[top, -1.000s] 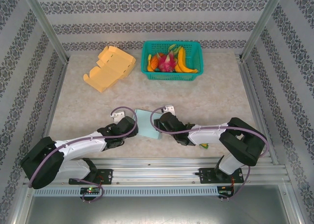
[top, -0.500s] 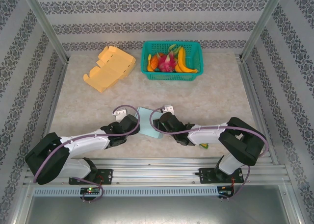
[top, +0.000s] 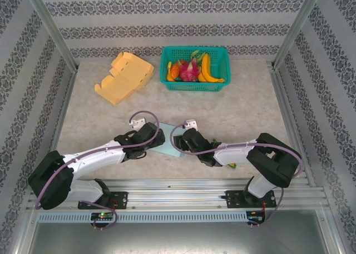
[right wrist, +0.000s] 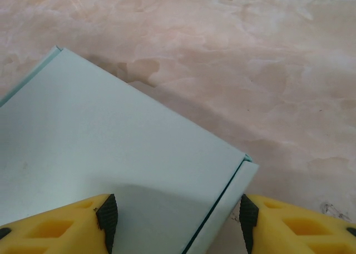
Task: Fold the paper box
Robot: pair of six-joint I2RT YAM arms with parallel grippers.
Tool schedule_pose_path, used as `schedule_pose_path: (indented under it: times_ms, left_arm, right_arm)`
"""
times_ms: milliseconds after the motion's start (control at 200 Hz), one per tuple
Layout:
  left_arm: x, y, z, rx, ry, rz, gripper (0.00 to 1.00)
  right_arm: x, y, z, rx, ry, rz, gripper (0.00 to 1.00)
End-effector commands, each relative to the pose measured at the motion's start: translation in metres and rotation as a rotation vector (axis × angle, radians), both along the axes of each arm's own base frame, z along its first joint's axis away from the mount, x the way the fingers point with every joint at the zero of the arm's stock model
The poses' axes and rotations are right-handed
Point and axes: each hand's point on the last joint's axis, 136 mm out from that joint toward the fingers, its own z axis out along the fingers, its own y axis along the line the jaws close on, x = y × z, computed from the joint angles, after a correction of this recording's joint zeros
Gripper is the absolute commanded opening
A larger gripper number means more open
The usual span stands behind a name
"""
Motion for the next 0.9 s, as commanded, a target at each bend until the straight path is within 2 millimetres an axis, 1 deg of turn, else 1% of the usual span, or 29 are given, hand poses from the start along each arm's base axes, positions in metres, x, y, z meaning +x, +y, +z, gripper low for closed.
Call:
schedule_pose_path:
  times_ms: [0, 245, 435, 540, 739, 894]
  left_arm:
    - [0.003, -0.005, 0.000, -0.046, 0.045, 0.029, 1.00]
    - [0.006, -0.011, -0.018, -0.078, 0.099, 0.056, 1.00]
    - [0.011, -0.010, -0.029, -0.073, 0.121, 0.077, 1.00]
    - [0.013, -0.011, -0.028, -0.081, 0.111, 0.084, 1.00]
    - [0.020, -0.009, -0.019, -0.077, 0.079, 0.108, 1.00]
    - [0.025, -0.015, -0.015, -0.099, 0.068, 0.105, 1.00]
  right_arm:
    - [-0.005, -0.008, -0.018, -0.036, 0.030, 0.019, 0.61]
    - [-0.007, -0.013, -0.018, -0.019, 0.030, 0.024, 0.61]
    - [-0.008, -0.011, -0.019, -0.009, 0.034, 0.039, 0.61]
    - [-0.009, -0.010, -0.020, -0.006, 0.039, 0.044, 0.61]
    - [-0.010, -0.008, -0.021, -0.002, 0.042, 0.059, 0.61]
    - [-0.009, -0.006, -0.022, 0.000, 0.042, 0.062, 0.61]
